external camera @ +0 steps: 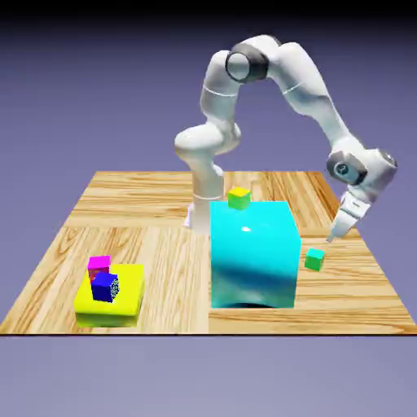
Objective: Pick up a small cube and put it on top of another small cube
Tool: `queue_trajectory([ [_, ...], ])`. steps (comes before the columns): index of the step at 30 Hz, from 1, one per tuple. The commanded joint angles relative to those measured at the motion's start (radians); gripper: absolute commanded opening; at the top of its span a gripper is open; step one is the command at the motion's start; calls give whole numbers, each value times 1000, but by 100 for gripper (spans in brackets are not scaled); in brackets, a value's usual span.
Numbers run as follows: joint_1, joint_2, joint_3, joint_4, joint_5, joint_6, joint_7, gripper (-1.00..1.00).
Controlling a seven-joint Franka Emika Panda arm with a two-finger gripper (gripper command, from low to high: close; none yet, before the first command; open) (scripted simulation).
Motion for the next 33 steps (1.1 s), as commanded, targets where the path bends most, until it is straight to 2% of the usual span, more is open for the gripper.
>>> queue_trajectory([
  [1, 5, 33, -11, -12, -16, 43, 11, 0],
  [4, 19, 123, -41, -45, -59, 163, 40, 0],
  [5, 19, 123, -41, -45, -59, 163, 40, -100],
  [11, -11, -15, 28, 20, -19, -45, -43, -100],
  [23, -328, -94, 34, 371, -26, -566, -360, -100],
  [28, -482, -51, -143, 487, 97, -644, -302, -100],
  [33, -584, 5, -324, 544, 222, -634, -189, -100],
])
